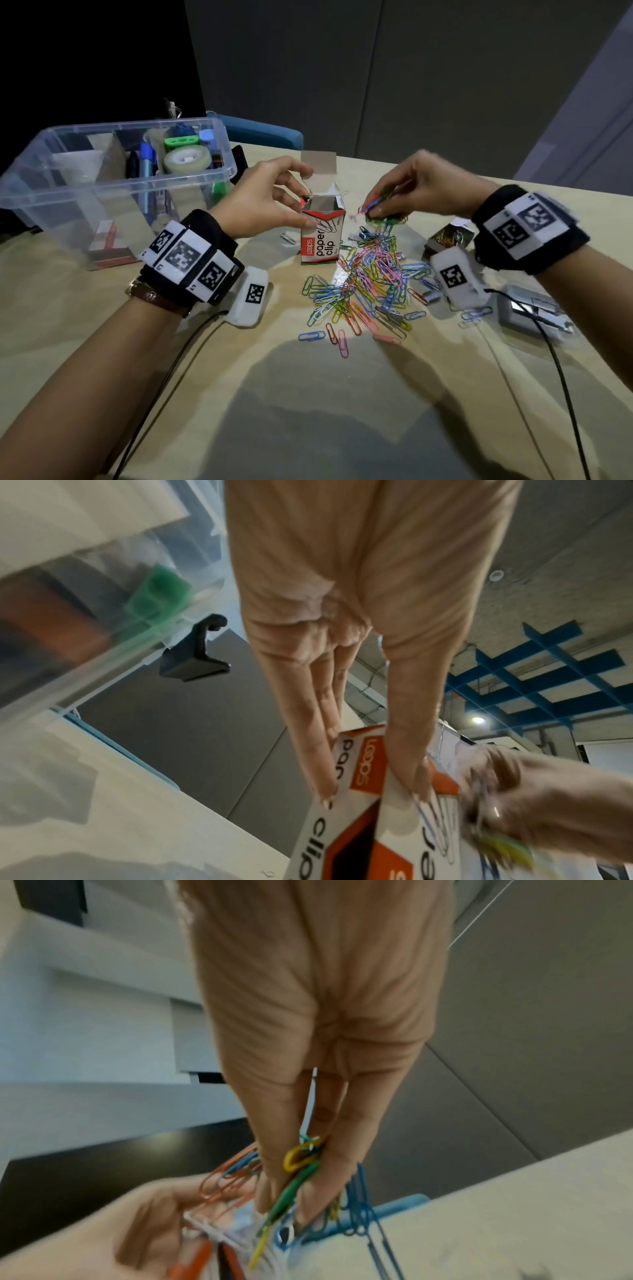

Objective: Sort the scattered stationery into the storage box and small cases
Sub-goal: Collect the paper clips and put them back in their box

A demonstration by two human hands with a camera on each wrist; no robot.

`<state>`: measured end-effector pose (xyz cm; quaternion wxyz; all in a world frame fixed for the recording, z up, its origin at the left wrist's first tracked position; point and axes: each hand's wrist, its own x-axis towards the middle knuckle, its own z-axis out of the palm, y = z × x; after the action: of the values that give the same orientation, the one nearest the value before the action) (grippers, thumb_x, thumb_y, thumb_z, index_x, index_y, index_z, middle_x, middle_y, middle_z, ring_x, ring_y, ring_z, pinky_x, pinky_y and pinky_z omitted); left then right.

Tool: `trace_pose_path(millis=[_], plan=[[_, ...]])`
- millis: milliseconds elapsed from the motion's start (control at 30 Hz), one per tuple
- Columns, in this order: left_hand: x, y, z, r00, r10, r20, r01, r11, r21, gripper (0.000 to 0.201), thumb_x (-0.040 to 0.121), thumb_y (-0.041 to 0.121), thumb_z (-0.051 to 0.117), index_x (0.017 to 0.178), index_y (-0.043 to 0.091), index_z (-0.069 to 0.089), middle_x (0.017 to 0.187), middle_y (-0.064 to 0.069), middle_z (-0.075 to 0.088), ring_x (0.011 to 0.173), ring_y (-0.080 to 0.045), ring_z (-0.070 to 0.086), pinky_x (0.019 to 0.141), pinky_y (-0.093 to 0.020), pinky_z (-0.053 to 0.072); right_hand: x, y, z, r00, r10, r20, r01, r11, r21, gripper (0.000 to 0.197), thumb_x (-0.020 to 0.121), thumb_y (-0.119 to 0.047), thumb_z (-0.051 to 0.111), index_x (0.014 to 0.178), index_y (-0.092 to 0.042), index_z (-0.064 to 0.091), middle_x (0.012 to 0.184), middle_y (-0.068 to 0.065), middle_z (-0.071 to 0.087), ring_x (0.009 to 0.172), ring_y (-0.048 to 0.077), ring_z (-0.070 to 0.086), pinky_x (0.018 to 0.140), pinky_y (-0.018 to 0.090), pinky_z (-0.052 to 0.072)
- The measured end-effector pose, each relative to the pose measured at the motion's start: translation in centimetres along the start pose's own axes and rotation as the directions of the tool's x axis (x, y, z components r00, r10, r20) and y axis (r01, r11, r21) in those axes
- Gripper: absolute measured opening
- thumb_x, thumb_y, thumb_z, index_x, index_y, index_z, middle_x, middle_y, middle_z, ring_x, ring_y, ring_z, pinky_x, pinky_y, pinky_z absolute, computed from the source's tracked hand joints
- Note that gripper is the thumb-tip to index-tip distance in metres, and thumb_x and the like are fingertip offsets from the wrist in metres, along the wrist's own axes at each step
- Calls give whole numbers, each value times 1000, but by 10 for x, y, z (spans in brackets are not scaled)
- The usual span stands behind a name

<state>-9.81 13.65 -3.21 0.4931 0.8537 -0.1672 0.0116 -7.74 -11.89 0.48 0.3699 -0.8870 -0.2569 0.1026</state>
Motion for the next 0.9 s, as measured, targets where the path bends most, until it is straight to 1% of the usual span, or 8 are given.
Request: trace_pose_path(millis=[133,267,433,567,667,733,800,900], plan=[[-2,5,5,1000,23,-2,-23,1000,7,74,60,12,90,125,14,55,100,-6,67,81,-16,70,79,-33,59,2,-25,-14,996,-55,-75,70,976,206,29,72,-13,74,101,-8,73,87,5,75,77,10,70,69,19,57],[-3,6,9,999,34,5,-34,999,1,74,57,12,91,121,17,54,97,-6,68,79,-16,69,80,-38,59,14,-39,-5,996,-64,-64,77,972,222,20,79,-9,72,99,-11,72,84,-1,74,77,6,70,67,17,55],[-2,5,10,1000,31,0,-31,999,-33,78,57,8,91,123,15,50,92,-2,66,74,-13,69,79,-41,59,29,-34,19,997,-6,-77,34,930,367,20,81,-5,71,101,-9,71,88,3,75,80,12,71,72,23,57],[-2,3,10,1000,18,5,-18,999,-48,76,57,8,91,121,13,50,89,-1,64,71,-10,67,79,-43,58,28,-27,31,992,88,-96,-24,847,531,19,81,-4,71,100,-8,72,89,6,74,80,12,71,69,20,57],[-2,3,9,1000,1,2,-1,998,-66,75,56,8,91,120,11,50,90,0,64,71,-10,66,79,-42,58,25,-25,31,983,16,-181,29,969,243,22,76,-11,79,97,-13,76,89,7,75,84,13,72,72,24,58],[-2,3,9,1000,-9,8,10,997,-79,74,57,7,90,119,10,50,92,-3,65,75,-14,68,79,-40,59,23,-28,30,976,-99,-195,91,995,-50,20,72,-16,84,91,-17,78,78,-2,74,72,3,69,64,15,54],[-2,4,11,1000,-6,15,7,997,-76,73,57,6,90,118,9,50,94,-6,66,77,-16,69,77,-37,59,25,-35,28,973,-183,-141,135,946,-296,18,72,-17,86,88,-19,79,70,-7,70,62,-1,63,57,8,46],[-3,6,12,1000,-11,11,11,998,-67,72,58,6,90,117,9,50,91,-3,66,75,-15,68,75,-35,58,28,-43,31,962,-267,-54,197,819,-539,19,72,-13,83,89,-19,79,77,-3,71,71,8,64,66,20,50]])
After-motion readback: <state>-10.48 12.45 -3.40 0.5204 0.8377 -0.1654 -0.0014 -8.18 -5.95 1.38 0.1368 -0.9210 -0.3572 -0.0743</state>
